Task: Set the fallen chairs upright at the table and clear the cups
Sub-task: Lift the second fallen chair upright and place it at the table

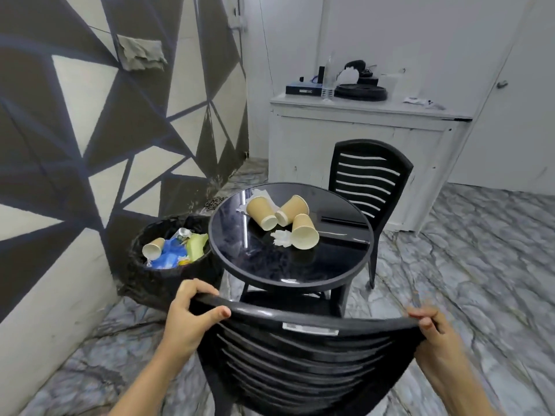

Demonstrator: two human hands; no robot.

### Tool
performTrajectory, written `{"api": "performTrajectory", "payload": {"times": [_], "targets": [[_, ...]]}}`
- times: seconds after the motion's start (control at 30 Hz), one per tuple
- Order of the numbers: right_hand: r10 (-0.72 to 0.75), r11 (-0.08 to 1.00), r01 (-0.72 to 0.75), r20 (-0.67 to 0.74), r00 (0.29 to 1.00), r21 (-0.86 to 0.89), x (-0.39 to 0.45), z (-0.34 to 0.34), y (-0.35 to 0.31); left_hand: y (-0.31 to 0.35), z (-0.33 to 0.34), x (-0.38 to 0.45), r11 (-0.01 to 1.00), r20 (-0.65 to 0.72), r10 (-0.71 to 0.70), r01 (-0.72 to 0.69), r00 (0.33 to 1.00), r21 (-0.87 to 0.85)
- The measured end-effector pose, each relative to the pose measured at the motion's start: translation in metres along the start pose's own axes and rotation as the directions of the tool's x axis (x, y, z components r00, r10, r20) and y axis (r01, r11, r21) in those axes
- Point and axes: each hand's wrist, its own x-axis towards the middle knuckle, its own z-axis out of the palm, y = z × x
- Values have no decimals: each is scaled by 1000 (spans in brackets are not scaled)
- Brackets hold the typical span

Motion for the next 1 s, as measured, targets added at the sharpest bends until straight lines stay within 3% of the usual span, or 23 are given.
{"api": "performTrajectory", "payload": {"times": [0.2, 0.37, 0.5, 0.57, 0.67, 0.9, 1.0], "targets": [[44, 998, -37, 149, 988, -55, 24, -2, 17, -30, -6, -13, 993, -81, -89, 82, 993, -79], [12, 999, -10, 59, 998, -32, -1, -15, 33, -30, -8, -16, 994, -13, -89, 88, 996, -70], [-94, 987, 98, 39, 995, -130, -36, -11, 62, -39, -33, 2, 992, 93, -120, 122, 988, -17], [-60, 988, 63, 23, 998, -138, -53, -5, 82, -46, -51, 2, 987, 135, -157, 159, 978, -7], [8, 996, -2, 58, 998, -93, -50, 12, 91, -58, -73, -14, 980, 79, -197, 200, 977, -21], [59, 998, -60, 135, 989, 4, -14, 18, 63, -64, -47, -25, 973, 9, -229, 229, 973, -18], [83, 996, -86, 147, 986, 16, -16, 18, 65, -62, -52, -19, 978, 61, -208, 208, 976, 11]]}}
